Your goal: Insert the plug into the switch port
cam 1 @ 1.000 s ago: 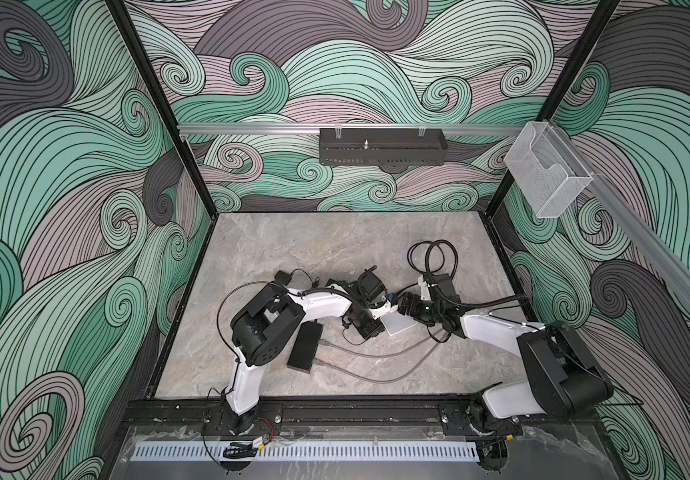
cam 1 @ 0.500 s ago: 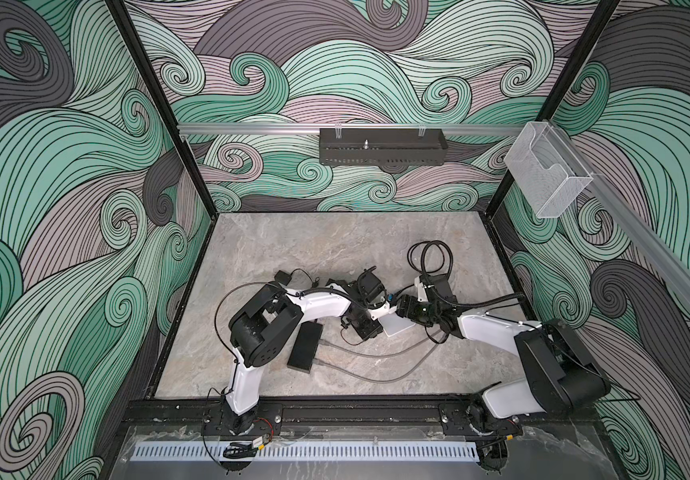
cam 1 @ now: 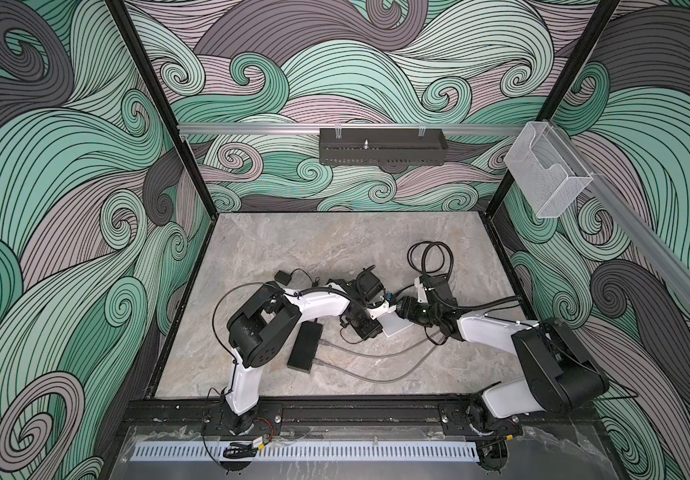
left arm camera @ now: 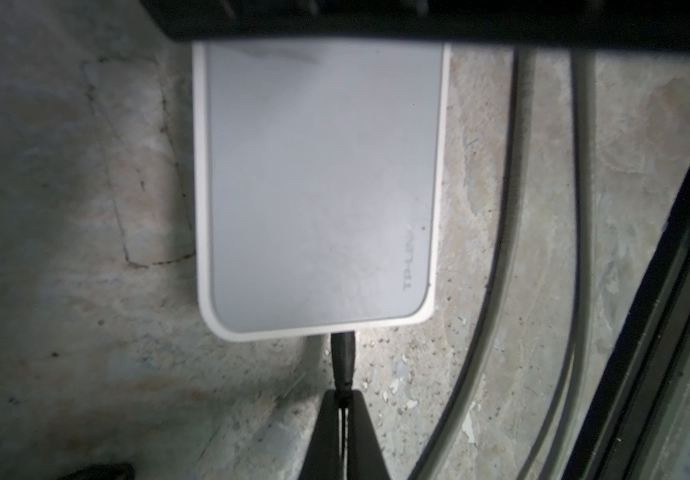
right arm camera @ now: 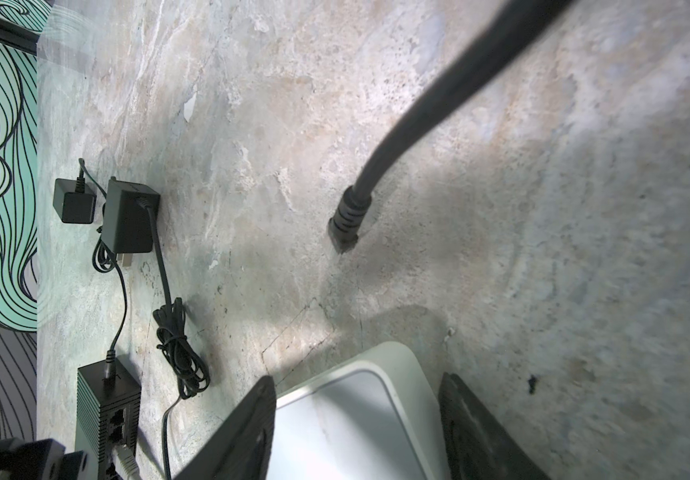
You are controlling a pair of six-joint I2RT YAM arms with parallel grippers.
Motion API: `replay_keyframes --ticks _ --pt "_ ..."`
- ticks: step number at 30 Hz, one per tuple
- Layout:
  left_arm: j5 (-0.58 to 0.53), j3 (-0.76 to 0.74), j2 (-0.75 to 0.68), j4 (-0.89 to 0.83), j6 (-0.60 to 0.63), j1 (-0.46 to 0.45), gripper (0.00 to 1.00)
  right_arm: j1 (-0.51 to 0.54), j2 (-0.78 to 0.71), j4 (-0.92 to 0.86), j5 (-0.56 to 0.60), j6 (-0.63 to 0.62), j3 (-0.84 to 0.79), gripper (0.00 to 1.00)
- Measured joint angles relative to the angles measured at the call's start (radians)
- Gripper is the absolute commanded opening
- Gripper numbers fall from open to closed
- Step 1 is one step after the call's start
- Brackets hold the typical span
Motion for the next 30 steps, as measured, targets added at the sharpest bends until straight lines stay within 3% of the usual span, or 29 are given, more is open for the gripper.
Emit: replay_keyframes --ticks 30 --pt "0.02 0.0 0.0 -0.047 -0.005 0.024 0.0 0.046 -0.013 0.084 0.011 0.0 -0.047 0.63"
